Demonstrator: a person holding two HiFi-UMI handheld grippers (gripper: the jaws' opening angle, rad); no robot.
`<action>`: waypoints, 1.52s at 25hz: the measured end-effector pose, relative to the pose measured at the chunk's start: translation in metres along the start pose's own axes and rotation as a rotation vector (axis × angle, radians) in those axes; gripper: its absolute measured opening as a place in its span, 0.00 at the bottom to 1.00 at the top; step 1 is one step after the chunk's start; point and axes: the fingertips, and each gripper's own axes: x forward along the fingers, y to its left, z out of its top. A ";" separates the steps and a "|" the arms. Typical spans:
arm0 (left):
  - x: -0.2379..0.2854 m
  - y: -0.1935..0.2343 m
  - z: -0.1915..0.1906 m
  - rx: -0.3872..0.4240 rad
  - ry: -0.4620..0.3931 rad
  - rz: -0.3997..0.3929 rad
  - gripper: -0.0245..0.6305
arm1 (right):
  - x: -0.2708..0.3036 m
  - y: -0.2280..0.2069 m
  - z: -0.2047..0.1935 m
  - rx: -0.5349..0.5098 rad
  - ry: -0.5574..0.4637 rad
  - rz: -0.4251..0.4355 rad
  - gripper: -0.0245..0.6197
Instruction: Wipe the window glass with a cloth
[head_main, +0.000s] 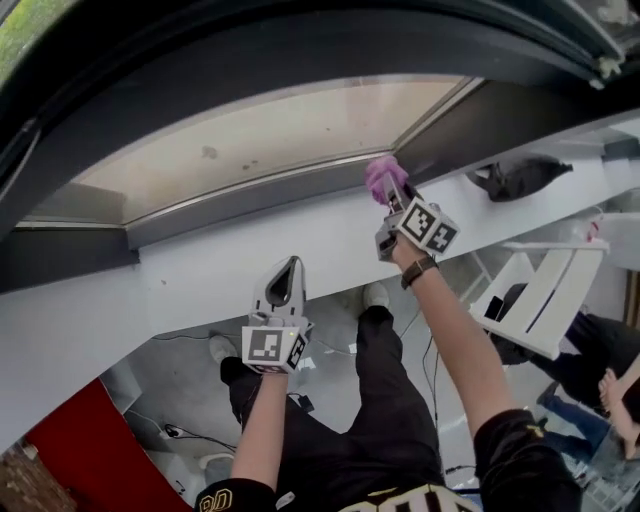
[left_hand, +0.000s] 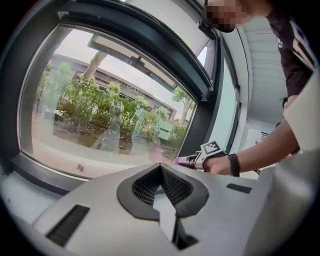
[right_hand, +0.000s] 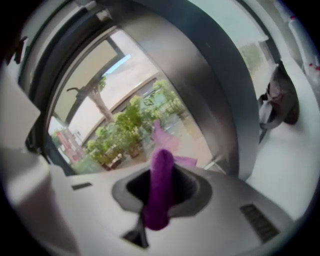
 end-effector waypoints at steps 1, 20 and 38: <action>-0.008 -0.002 0.009 0.008 0.007 0.002 0.06 | -0.018 0.024 0.000 -0.053 0.006 0.038 0.15; -0.165 -0.027 0.365 0.261 -0.206 0.113 0.06 | -0.255 0.462 0.120 -0.660 -0.302 0.375 0.15; -0.177 -0.039 0.411 0.334 -0.340 0.097 0.06 | -0.267 0.503 0.121 -0.652 -0.308 0.426 0.15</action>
